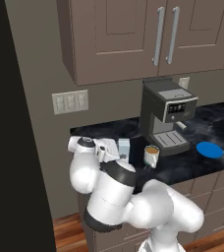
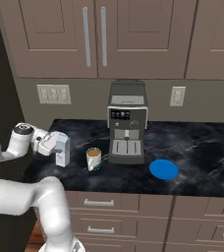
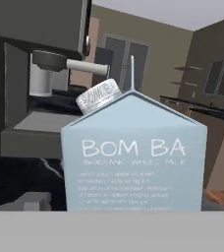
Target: Take a sugar cube from the saucer and place it inside the coffee. Then, grab milk from the fridge and place it next to the coffee on the counter to sweeten the coffee.
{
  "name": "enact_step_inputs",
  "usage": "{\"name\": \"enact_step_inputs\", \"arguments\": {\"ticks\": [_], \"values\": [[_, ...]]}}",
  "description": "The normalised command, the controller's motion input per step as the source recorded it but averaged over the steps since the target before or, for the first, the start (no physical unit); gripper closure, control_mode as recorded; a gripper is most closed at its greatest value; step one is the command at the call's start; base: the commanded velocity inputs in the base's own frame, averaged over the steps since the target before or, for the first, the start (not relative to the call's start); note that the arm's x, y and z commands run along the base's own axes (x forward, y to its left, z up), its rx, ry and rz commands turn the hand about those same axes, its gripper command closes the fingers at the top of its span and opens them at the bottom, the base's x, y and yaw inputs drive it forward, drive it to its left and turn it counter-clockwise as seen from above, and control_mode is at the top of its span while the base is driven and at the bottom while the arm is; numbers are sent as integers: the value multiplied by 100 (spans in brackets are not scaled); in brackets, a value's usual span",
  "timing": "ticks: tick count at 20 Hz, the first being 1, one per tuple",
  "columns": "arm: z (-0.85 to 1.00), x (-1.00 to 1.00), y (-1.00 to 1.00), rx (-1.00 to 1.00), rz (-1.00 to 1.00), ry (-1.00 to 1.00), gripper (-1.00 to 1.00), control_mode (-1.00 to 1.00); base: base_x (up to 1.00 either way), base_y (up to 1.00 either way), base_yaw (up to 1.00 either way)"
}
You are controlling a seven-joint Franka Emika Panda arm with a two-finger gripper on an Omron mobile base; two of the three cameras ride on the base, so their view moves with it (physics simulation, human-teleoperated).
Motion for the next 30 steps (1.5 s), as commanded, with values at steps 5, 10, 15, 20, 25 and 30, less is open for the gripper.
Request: {"name": "enact_step_inputs", "arguments": {"ticks": [5, 10, 15, 20, 25, 30], "values": [[0, -28, 0, -1, -3, -3, -100, -100, 0, 0, 0], [1, -19, 0, 0, 0, -7, -100, -100, 0, 0, 0], [21, -6, 0, 0, 0, -11, -100, -100, 0, 0, 0], [30, -1, 0, 0, 0, -11, -100, -100, 0, 0, 0], [36, -19, 0, 0, 0, -9, -100, -100, 0, 0, 0], [56, -34, 1, 0, 0, -10, -100, -100, 0, 0, 0]]}}
